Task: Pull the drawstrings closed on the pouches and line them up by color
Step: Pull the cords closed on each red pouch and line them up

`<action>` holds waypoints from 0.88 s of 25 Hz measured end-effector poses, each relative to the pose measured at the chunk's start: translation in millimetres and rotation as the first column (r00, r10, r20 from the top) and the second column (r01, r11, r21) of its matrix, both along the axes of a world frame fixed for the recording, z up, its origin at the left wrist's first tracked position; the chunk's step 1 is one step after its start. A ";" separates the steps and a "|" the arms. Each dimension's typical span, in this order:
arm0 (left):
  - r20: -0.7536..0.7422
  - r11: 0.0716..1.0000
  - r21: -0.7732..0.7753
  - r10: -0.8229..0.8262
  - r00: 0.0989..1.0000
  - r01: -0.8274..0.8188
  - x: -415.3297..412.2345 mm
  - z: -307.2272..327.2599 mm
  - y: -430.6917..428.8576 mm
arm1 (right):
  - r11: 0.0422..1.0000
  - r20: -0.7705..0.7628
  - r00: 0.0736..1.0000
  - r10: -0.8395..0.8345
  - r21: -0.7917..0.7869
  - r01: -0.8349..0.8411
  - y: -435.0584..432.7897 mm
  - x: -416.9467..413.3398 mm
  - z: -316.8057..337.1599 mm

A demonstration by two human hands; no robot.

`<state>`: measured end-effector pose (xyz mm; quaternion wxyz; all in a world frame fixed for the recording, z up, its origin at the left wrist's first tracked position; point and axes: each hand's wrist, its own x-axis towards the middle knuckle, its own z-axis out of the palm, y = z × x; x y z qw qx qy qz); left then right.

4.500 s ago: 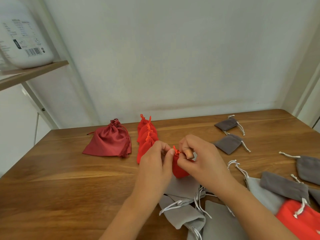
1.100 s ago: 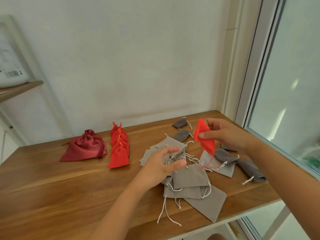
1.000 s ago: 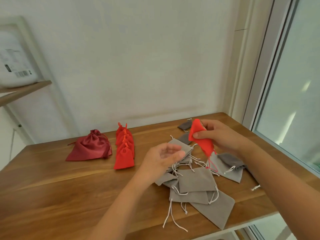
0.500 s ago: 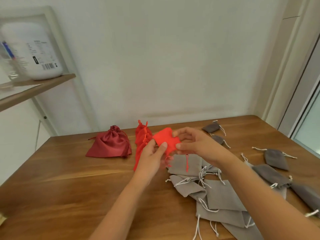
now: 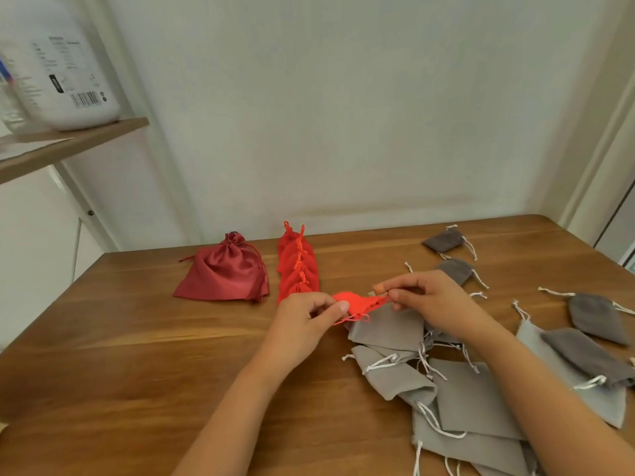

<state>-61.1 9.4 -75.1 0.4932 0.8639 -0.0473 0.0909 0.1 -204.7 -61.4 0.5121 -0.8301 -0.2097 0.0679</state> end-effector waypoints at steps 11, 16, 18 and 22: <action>0.105 0.986 0.062 0.149 0.983 -0.156 1.4 7.9 12.5 | 0.946 0.238 0.926 -0.295 0.212 0.247 -16.6 18.1 -9.7; 0.242 0.945 0.143 0.257 0.936 -0.296 6.4 4.2 20.5 | 0.950 0.464 0.832 -0.304 0.080 0.302 -20.1 27.2 -18.7; 0.192 0.959 0.142 0.217 0.957 -0.246 4.5 5.6 21.7 | 0.943 0.501 0.815 -0.291 0.006 0.333 -22.4 30.8 -21.5; 0.044 0.985 0.115 0.121 0.992 -0.125 -1.8 13.6 20.2 | 0.906 0.492 0.829 -0.267 -0.166 0.391 -24.9 32.7 -19.2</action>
